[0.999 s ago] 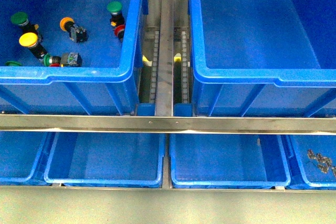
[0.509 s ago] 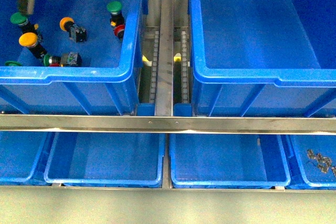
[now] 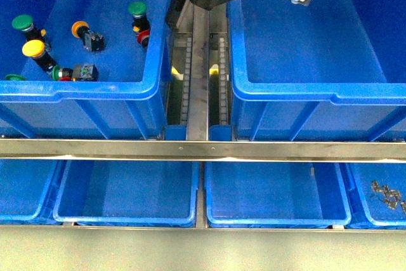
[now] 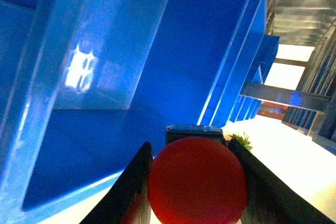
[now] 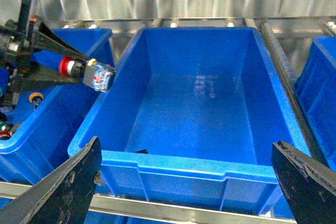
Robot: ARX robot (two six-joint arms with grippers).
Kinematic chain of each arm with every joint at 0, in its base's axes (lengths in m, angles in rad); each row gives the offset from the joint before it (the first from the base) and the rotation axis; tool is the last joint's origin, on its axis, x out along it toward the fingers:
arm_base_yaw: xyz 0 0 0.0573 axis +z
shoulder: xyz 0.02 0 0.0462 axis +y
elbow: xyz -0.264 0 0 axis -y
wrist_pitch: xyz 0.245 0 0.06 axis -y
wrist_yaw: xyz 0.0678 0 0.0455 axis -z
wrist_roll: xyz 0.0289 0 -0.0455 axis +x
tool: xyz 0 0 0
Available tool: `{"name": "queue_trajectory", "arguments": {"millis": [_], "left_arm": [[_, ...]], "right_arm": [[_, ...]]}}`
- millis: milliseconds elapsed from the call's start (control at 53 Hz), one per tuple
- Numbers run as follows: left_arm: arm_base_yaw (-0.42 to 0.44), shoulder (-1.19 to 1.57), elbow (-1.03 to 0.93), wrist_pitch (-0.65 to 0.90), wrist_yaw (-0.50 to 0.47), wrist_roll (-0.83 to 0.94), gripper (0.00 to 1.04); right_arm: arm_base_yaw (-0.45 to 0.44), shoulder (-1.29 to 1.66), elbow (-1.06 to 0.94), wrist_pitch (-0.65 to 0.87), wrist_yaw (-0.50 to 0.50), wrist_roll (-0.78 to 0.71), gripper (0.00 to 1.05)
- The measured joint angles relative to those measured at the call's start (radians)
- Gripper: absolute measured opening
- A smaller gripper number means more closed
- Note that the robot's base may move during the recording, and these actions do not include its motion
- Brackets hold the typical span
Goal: Pick red and yellow buttons and place in box
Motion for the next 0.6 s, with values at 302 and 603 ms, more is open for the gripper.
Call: {"name": "queue_trajectory", "arguments": {"millis": [302, 603], "left_arm": [[-0.052, 0.100, 0.138, -0.042, -0.008, -0.007, 0.34], [-0.089, 0.098, 0.163, -0.060, -0.011, -0.006, 0.34]], "right_arm": [[0.000, 0.000, 0.000, 0.000, 0.000, 0.000, 0.98], [0.241, 0.950, 0.239, 0.403, 0.119, -0.328, 0.98]]}}
